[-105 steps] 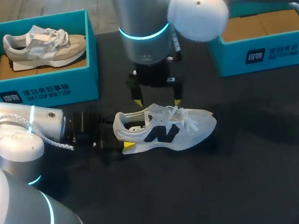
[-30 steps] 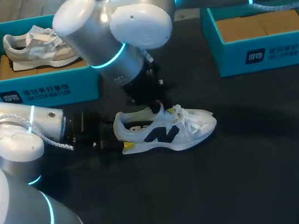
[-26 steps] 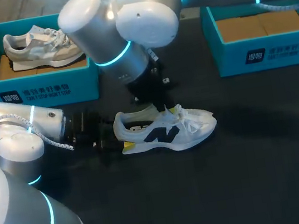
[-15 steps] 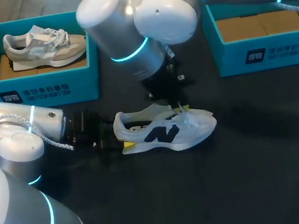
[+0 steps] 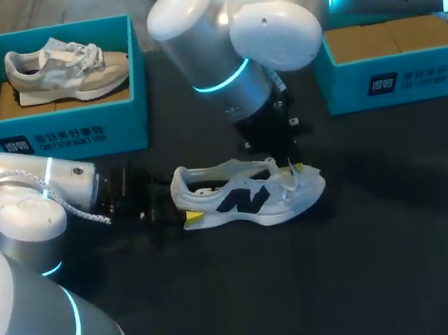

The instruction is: Take the shoe out of the shoebox, open the shoe tongue, remove and reinsert the insole, then place the shoe into the shoebox

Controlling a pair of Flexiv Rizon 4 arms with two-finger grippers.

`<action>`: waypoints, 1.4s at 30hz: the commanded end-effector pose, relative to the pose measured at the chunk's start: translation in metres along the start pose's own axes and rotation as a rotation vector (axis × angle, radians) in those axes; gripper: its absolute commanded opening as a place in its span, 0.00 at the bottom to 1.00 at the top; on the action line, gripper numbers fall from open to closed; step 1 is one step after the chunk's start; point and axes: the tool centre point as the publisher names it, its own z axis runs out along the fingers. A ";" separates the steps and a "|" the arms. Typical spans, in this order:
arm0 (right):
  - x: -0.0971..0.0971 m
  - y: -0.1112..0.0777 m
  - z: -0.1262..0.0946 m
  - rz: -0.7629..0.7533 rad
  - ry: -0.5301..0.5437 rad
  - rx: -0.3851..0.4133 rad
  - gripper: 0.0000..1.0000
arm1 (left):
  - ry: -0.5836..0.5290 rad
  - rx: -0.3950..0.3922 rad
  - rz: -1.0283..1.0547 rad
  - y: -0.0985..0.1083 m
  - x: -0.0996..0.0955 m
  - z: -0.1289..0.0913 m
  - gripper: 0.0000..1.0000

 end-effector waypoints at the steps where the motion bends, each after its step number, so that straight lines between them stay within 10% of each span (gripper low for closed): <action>1: 0.006 -0.001 0.023 0.454 -0.010 0.022 0.04 | 0.001 -0.003 -0.002 0.002 -0.001 -0.001 0.00; 5: 0.005 -0.002 0.034 0.458 -0.020 0.041 0.47 | 0.001 -0.003 -0.002 0.002 -0.001 -0.001 0.00; 7: 0.005 -0.002 0.034 0.460 -0.025 0.044 1.00 | 0.001 -0.003 -0.002 0.002 -0.001 -0.001 0.00; 25: -0.005 0.000 -0.022 0.404 0.073 -0.083 1.00 | 0.001 -0.003 -0.002 0.002 -0.001 -0.001 0.00; 42: 0.031 0.004 -0.104 -0.357 0.296 -0.383 1.00 | 0.001 -0.003 -0.002 0.002 -0.001 -0.001 0.00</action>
